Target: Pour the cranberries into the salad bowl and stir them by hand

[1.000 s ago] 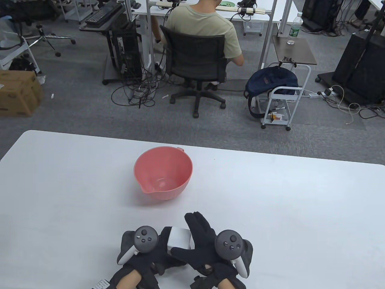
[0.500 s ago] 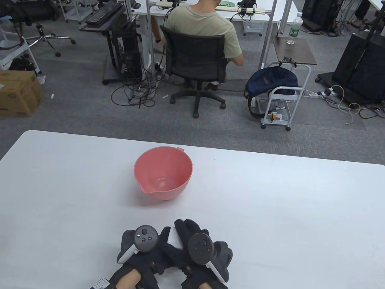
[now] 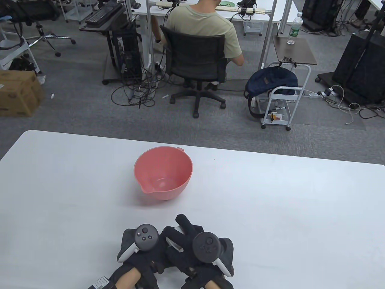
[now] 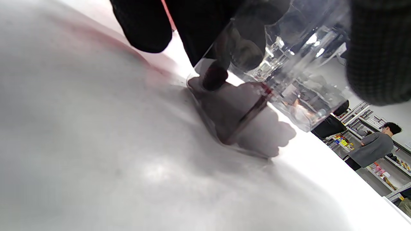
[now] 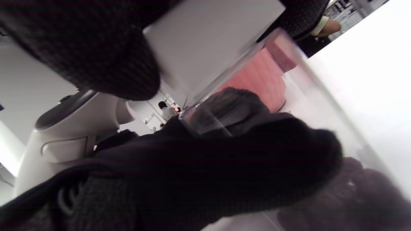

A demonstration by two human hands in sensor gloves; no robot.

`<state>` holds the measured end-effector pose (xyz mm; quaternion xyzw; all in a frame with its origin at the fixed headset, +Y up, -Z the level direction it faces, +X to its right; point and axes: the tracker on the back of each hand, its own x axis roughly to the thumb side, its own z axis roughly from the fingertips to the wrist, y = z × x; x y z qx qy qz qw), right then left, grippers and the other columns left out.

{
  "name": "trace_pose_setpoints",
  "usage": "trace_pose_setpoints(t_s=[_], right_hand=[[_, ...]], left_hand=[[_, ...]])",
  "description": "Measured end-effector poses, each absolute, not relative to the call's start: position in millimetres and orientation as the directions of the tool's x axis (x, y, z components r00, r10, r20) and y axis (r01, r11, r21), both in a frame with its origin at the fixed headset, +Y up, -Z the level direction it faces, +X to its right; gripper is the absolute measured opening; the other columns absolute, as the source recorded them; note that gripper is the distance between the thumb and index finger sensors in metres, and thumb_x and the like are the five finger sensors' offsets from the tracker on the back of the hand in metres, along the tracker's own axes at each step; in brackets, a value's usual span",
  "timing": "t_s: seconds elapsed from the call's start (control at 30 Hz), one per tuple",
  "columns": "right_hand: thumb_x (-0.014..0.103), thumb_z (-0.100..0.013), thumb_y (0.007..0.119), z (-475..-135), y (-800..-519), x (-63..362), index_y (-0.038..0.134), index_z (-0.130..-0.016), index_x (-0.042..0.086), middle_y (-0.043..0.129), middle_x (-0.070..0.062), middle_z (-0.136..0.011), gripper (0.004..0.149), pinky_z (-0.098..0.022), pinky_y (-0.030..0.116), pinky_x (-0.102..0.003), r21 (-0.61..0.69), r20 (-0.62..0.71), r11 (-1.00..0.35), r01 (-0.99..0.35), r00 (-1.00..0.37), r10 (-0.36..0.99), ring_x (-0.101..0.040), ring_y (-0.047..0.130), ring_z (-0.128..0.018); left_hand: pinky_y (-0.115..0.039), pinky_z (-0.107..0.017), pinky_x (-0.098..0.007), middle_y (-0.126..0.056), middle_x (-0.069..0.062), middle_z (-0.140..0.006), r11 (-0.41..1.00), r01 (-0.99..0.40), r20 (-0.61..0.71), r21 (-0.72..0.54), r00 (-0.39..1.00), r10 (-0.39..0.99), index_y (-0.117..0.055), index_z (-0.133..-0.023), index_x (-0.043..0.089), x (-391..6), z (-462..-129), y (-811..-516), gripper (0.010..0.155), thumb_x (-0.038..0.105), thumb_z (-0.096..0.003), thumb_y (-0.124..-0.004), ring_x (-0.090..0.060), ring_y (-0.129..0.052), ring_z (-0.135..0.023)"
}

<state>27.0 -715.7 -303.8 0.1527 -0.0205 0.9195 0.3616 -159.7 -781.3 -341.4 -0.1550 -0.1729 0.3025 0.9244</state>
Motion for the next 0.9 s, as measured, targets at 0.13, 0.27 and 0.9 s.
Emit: trace_pose_setpoints(t_s=[0.13, 0.27, 0.9], right_hand=[[0.04, -0.041, 0.098, -311.5, -721.0, 33.1, 0.085, -0.084, 0.049, 0.058, 0.01, -0.119, 0.045, -0.072, 0.062, -0.059, 0.168, 0.292, -0.673, -0.72, -0.616, 0.732, -0.032, 0.066, -0.104], [0.034, -0.042, 0.098, -316.8, -725.5, 36.1, 0.089, -0.078, 0.048, 0.058, 0.013, -0.119, 0.04, -0.073, 0.057, -0.063, 0.255, 0.259, -0.582, -0.772, -0.525, 0.811, -0.034, 0.054, -0.109], [0.054, -0.039, 0.093, -310.5, -720.6, 37.7, 0.066, -0.1, 0.048, 0.057, 0.01, -0.119, 0.067, -0.073, 0.06, -0.061, 0.172, 0.219, -0.74, -0.65, -0.707, 0.672, -0.04, 0.057, -0.106]], left_hand=[[-0.067, -0.078, -0.045, -0.073, 0.021, -0.114, 0.767, -0.502, 0.229, -0.4, 0.755, 0.614, -0.037, -0.103, 0.04, -159.8, -342.2, -781.2, 0.103, 0.079, -0.0297, -0.097, -0.01, -0.084, -0.104], [-0.067, -0.078, -0.045, -0.072, 0.021, -0.114, 0.766, -0.502, 0.23, -0.401, 0.754, 0.615, -0.037, -0.103, 0.04, -160.1, -342.3, -781.4, 0.103, 0.079, -0.0297, -0.097, -0.01, -0.084, -0.104], [-0.067, -0.078, -0.046, -0.072, 0.021, -0.114, 0.762, -0.501, 0.229, -0.41, 0.752, 0.618, -0.037, -0.103, 0.04, -161.2, -343.7, -782.5, 0.103, 0.079, -0.03, -0.097, -0.011, -0.084, -0.104]])
